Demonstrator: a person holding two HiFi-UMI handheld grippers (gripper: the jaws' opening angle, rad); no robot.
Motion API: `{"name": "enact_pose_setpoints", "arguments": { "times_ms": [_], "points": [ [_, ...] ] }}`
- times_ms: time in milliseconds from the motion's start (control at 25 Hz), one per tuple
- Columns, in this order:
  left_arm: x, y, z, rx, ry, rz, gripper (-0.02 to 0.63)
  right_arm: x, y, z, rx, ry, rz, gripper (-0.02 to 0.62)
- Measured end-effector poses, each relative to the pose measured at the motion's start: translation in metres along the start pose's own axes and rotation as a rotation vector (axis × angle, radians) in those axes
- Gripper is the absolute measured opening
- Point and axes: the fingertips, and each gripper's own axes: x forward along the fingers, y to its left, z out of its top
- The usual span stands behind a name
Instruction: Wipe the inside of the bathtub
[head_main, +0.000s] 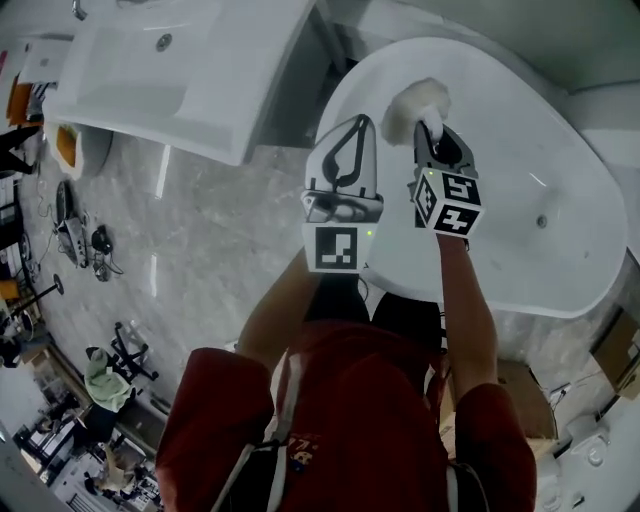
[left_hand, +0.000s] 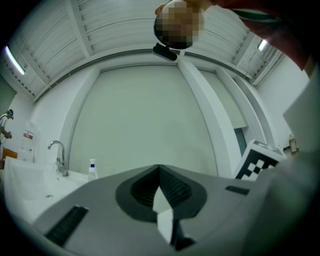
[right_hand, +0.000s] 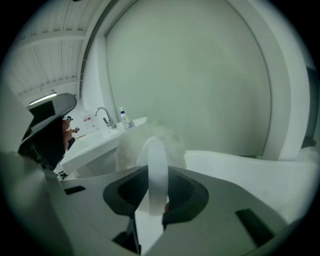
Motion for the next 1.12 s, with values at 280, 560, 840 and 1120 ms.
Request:
{"name": "enact_pose_setpoints", "arguments": {
  "times_ms": [280,560,840,1120],
  "points": [
    [0.016,0.019,-0.044,-0.057,0.014,0.014,0.015,0.075,-0.009,-0.024,0.140,0.073,-0.002,0.101],
    [0.036,0.021,-0.072,-0.071,0.013,0.029,0.014,0.142,-0.028,-0.052,0.312,0.143,-0.001,0.101],
    [0.055,0.021,-0.096,-0.060,0.026,0.034,0.014,0.180,-0.046,-0.057,0.336,0.164,0.021,0.101],
    [0.056,0.013,-0.118,-0.073,0.058,0.046,0.014,0.186,-0.057,-0.078,0.380,0.171,0.050,0.101]
  ]
}}
